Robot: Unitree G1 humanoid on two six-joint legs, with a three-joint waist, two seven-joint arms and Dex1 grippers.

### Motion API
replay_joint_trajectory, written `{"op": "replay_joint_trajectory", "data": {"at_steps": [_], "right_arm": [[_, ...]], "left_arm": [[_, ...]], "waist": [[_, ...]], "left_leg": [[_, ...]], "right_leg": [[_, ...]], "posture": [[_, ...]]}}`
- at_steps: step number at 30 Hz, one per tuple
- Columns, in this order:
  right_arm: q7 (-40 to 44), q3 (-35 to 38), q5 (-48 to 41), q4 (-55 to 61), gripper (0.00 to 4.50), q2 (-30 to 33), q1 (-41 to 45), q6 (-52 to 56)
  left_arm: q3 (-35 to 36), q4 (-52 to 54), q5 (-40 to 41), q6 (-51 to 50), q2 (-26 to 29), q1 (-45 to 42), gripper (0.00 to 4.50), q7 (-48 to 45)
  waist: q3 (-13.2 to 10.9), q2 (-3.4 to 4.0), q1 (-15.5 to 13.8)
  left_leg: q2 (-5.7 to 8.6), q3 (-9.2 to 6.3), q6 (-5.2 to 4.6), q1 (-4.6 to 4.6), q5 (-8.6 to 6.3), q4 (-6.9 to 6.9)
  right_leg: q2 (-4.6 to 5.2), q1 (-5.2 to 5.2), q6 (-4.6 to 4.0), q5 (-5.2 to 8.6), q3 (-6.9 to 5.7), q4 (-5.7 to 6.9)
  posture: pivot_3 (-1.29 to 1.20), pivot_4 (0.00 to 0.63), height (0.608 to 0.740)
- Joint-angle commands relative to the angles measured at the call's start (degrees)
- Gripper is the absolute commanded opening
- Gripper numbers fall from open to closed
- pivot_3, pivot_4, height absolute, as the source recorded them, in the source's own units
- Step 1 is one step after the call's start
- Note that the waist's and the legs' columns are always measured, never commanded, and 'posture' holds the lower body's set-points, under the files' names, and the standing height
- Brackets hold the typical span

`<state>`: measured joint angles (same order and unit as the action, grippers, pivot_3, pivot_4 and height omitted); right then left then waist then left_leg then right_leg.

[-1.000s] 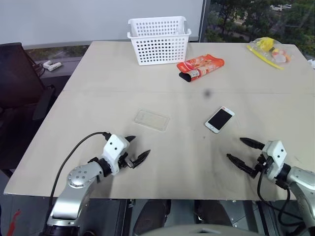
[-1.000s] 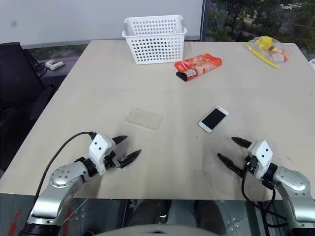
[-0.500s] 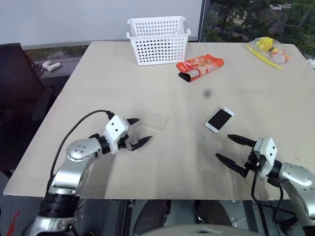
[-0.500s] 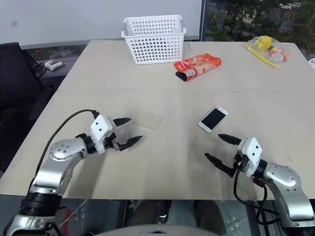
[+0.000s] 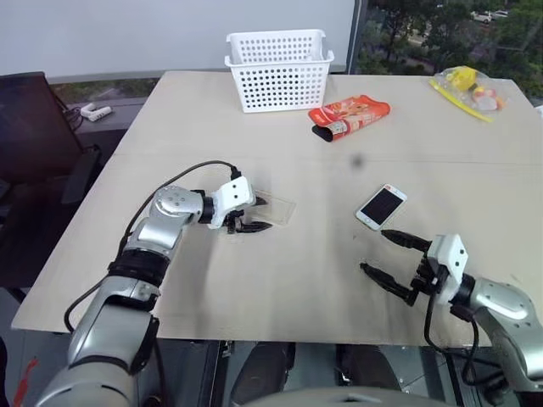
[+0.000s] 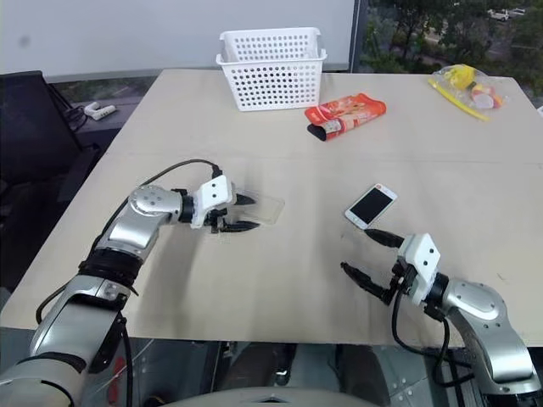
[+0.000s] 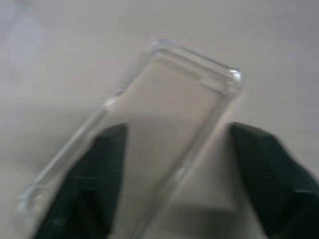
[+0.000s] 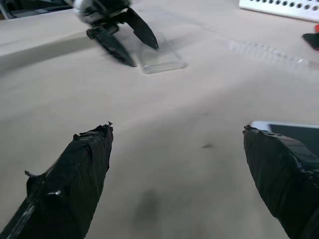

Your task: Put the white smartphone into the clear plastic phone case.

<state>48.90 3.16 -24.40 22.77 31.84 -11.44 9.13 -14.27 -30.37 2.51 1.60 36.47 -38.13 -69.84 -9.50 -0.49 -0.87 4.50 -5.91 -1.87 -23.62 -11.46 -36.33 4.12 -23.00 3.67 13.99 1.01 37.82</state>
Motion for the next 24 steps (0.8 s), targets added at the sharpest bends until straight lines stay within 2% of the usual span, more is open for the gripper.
{"op": "replay_joint_trajectory", "data": {"at_steps": [1, 2, 3, 4, 8, 10, 12, 16, 18, 19, 21, 24], "right_arm": [[-0.2, 1.1, -1.2, 3.0, 4.5, 0.3, -0.9, -0.2], [-0.2, 1.2, -1.2, 3.1, 4.5, 0.4, -1.1, -0.3], [0.0, 1.2, -1.2, 3.1, 4.5, 0.6, -1.2, -0.3], [0.2, 1.4, -1.3, 3.1, 4.5, 0.9, -1.2, -0.3], [0.4, 1.9, -2.0, 2.9, 4.5, 1.4, -0.6, -0.1], [0.7, 1.9, -2.0, 2.0, 4.5, 1.5, 0.1, -0.4], [0.7, 1.7, -1.8, 1.4, 4.5, 1.4, 0.7, -0.7], [0.3, 1.1, -1.2, 1.0, 4.5, 0.9, 1.2, -1.1], [0.2, 1.0, -1.0, 1.0, 4.5, 0.7, 1.2, -1.3], [0.2, 1.0, -0.9, 1.0, 4.5, 0.7, 1.2, -1.4], [0.2, 1.0, -0.9, 0.9, 4.5, 0.7, 1.3, -1.5], [0.4, 1.1, -0.9, 0.8, 4.5, 1.0, 1.4, -1.6]], "left_arm": [[-1.7, -1.6, -2.3, -2.3, 0.7, 0.2, 1.33, -1.9], [-1.6, -1.1, -2.1, -2.8, 0.7, 0.3, 0.96, -2.5], [-0.8, 1.3, -0.3, -5.4, 0.2, 1.2, 0.38, -2.9], [-0.1, 5.5, 1.7, -10.3, -0.3, 2.4, 0.01, -2.8], [1.3, 18.6, 5.8, -26.5, -2.5, 5.7, 0.01, 1.2], [2.7, 26.0, 6.0, -44.4, -8.9, 5.1, 0.01, 12.3], [6.1, 29.6, 4.9, -57.7, -16.4, 3.8, 0.01, 23.8], [11.7, 32.9, -3.5, -66.5, -30.9, 2.2, 0.01, 48.6], [17.2, 33.2, -5.6, -70.6, -38.2, 0.5, 0.01, 58.7], [20.6, 33.3, -5.4, -73.4, -41.5, -0.6, 0.54, 61.6], [24.9, 32.7, -5.5, -78.1, -45.7, -2.6, 1.27, 65.8], [23.6, 33.7, -4.1, -73.7, -46.3, -3.0, 2.5, 67.6]], "waist": [[0.0, 0.02, 0.1], [0.0, 0.02, 0.1], [0.0, 0.02, 0.1], [0.0, 0.02, 0.1], [0.0, 0.02, 0.1], [0.0, 0.01, -0.3], [0.0, -0.03, -1.1], [-0.1, -0.13, -1.3], [-0.1, -0.14, -1.2], [-0.1, -0.15, -1.0], [-0.1, -0.16, -0.3], [0.0, -0.11, 0.7]], "left_leg": [[0.0, 0.0, 0.0, 0.06, 0.0, 0.0], [0.0, 0.0, 0.0, 0.11, 0.0, 0.0], [-0.02, -0.03, 0.0, 0.16, 0.0, 0.0], [-0.02, -0.04, 0.0, 0.19, 0.0, 0.0], [-0.04, -0.08, -0.01, 0.1, 0.0, -0.03], [-0.02, -0.24, -0.01, -0.15, 0.0, -0.03], [0.17, -0.49, -0.03, -0.22, 0.0, -0.08], [0.25, -0.61, -0.02, -0.2, 0.0, -0.19], [0.23, -0.64, -0.01, -0.13, 0.0, -0.19], [0.23, -0.65, 0.0, -0.09, 0.0, -0.19], [0.23, -0.68, 0.01, -0.06, 0.0, -0.19], [0.22, -0.64, 0.04, 0.07, 0.0, -0.15]], "right_leg": [[0.01, 0.06, 0.02, 0.09, 0.01, 0.0], [0.02, 0.11, 0.07, 0.14, 0.01, 0.0], [0.02, 0.17, 0.08, 0.16, 0.02, 0.01], [0.02, 0.21, 0.08, 0.16, 0.04, 0.0], [0.01, 0.16, 0.12, 0.1, 0.08, -0.03], [-0.01, 0.01, -0.02, -0.01, 0.03, -0.14], [-0.06, 0.04, 0.03, 0.0, -0.14, -0.15], [-0.07, 0.21, 0.28, 0.14, -0.28, -0.15], [-0.02, 0.22, 0.3, 0.15, -0.29, -0.11], [-0.05, 0.21, 0.31, 0.15, -0.29, -0.11], [-0.07, 0.21, 0.34, 0.16, -0.35, -0.09], [-0.12, 0.22, 0.35, 0.17, -0.24, -0.03]], "posture": [[0.0, 0.15, 0.74], [0.0, 0.15, 0.74], [0.0, 0.15, 0.74], [0.0, 0.15, 0.74], [0.0, 0.15, 0.74], [0.0, 0.15, 0.74], [0.0, 0.15, 0.74], [0.0, 0.15, 0.74], [0.0, 0.15, 0.74], [0.0, 0.15, 0.74], [0.0, 0.15, 0.74], [0.0, 0.15, 0.74]]}}
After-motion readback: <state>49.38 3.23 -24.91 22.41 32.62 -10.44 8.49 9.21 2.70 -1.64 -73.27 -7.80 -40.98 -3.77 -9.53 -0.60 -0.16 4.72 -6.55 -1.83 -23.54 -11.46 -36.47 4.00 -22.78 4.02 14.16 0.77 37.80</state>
